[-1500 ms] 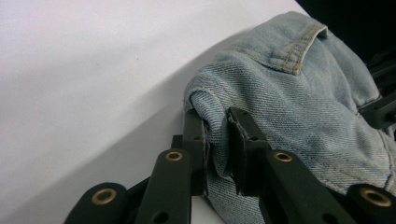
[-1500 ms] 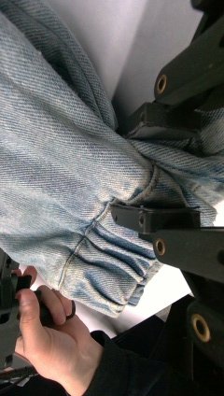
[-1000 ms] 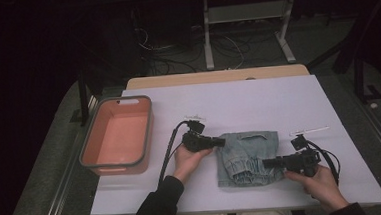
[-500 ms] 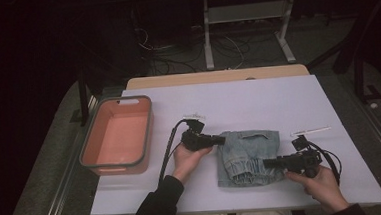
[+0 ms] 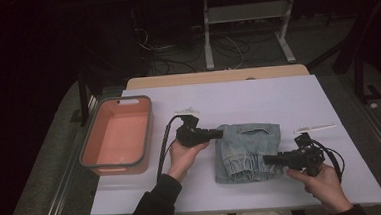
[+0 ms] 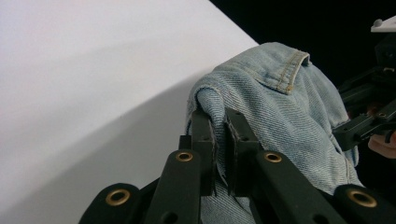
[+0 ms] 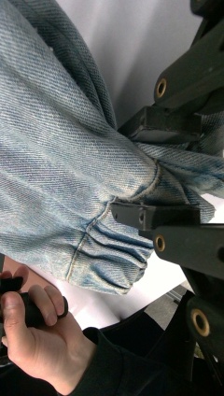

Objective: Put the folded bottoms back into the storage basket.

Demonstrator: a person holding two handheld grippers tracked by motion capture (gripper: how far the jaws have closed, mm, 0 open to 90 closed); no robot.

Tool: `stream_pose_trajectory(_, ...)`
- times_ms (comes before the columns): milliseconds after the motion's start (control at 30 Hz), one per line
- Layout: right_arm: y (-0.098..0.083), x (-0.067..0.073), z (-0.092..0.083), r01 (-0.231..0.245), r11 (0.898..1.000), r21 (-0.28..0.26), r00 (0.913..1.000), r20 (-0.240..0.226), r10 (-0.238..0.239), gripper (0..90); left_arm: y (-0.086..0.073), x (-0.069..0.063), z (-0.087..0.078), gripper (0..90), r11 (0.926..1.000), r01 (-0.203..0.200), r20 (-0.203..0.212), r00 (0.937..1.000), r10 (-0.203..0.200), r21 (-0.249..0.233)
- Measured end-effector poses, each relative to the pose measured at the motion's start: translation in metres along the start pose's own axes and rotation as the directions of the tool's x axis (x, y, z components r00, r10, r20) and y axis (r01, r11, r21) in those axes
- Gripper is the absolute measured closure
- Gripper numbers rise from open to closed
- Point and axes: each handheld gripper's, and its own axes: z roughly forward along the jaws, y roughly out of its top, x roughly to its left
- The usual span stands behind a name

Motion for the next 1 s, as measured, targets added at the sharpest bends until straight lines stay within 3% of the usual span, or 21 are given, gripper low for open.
stream_pose_trajectory(567,0.012,0.015,-0.005,0.031,0.999,-0.02,0.9993,-0.019,-0.031,64.2,0.012,-0.009,-0.023,83.8,0.9991,-0.024,-0.008,0.9997,0.024,-0.036)
stream_pose_trajectory(1000,0.03,0.029,-0.008,0.068,0.997,-0.044,0.997,-0.033,-0.07,64.2,0.03,-0.019,-0.045,83.8,0.9967,-0.055,-0.045,0.9976,0.052,-0.061)
